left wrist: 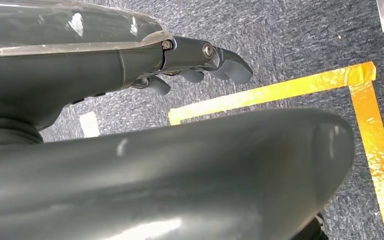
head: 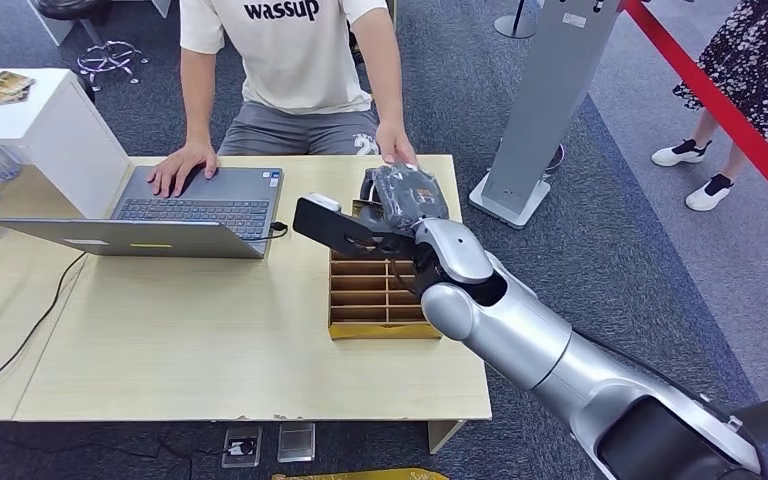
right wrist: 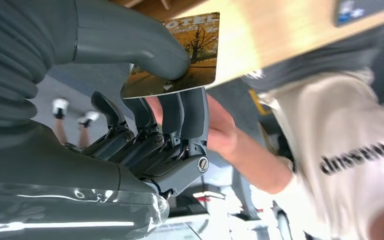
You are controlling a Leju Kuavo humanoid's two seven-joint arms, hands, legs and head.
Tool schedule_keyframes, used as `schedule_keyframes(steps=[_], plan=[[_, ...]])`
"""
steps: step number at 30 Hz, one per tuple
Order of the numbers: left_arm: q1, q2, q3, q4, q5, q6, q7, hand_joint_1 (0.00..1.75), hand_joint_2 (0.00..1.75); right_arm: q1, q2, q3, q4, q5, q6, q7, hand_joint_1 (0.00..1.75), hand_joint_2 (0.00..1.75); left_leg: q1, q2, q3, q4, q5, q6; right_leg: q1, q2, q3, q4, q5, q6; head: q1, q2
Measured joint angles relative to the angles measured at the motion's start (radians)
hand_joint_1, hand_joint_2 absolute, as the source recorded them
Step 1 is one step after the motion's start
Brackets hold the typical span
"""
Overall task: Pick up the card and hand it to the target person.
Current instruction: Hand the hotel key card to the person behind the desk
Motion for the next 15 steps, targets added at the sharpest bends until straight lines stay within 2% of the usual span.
schedule_keyframes(steps=[3,7,12,15], plan=[[-0.001,0.000,0.000,0.000,-0.006,-0.001,0.003,0.00,0.00,0.018,-0.011,-0.002,-0.059,0.042,-0.062,-0.057,1.54,1.75,0.000,0.000,0.000,0.000,0.000,0.000,0.000,0.000,0.000,0.000,0.000,0.000,0.000,0.000],[-0.008,-0.002,-0.005,0.000,-0.015,-0.002,0.006,0.00,0.00,0.039,-0.012,-0.003,-0.063,0.134,-0.210,-0.199,1.54,1.75,0.000,0.000,0.000,0.000,0.000,0.000,0.000,0.000,0.000,0.000,0.000,0.000,-0.001,0.000],[-0.018,-0.006,-0.014,0.000,-0.023,0.000,0.013,0.00,0.00,0.049,0.007,-0.002,0.019,0.249,-0.422,-0.365,1.54,1.75,0.000,0.000,0.000,0.000,0.000,0.000,0.000,0.000,0.001,0.001,0.000,0.000,0.000,0.000],[-0.021,-0.007,-0.016,0.000,-0.024,0.003,0.015,0.00,0.00,0.054,0.027,0.000,0.098,0.299,-0.529,-0.422,1.54,1.75,0.000,-0.001,-0.001,0.000,0.000,0.000,0.000,-0.001,0.001,0.001,0.000,0.000,0.000,0.000]])
